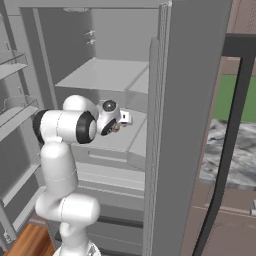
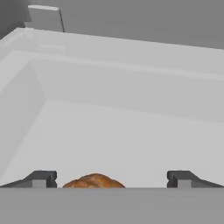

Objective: Pick the mango and tangerine from the fridge and place them inside the tupperware on the counter.

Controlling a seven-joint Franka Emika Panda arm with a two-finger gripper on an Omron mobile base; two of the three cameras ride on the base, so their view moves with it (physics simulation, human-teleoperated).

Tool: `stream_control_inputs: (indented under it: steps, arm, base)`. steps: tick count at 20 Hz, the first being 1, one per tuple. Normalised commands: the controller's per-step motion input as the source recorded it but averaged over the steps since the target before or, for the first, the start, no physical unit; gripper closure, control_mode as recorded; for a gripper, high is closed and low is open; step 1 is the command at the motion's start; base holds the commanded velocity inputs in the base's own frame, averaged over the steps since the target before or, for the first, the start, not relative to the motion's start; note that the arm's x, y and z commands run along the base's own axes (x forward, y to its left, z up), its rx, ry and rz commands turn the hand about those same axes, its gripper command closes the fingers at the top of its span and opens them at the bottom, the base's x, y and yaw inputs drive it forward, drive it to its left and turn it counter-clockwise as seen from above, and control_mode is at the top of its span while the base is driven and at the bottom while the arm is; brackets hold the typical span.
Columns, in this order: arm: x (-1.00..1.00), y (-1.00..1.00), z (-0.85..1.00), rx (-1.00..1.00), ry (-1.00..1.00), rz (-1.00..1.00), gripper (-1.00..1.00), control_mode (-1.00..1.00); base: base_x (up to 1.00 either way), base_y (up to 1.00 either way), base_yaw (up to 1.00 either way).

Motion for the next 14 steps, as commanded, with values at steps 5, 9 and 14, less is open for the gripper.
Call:
stream_control_inputs:
  steps: [5, 9, 14]
  arm:
    - [-0.43, 0.00, -0.53, 0.00, 0.06, -0.04, -1.00, -1.00]
    - [-0.65, 0.00, -0.61, 0.00, 0.06, -0.04, -1.00, -1.00]
    - [-0.32, 0.00, -0.52, 0.00, 0.03, -0.04, -1.00, -1.00]
  base:
    - [0.00, 0.00, 0.00]
    - [0.00, 0.00, 0.00]
    - [0.00, 0.00, 0.00]
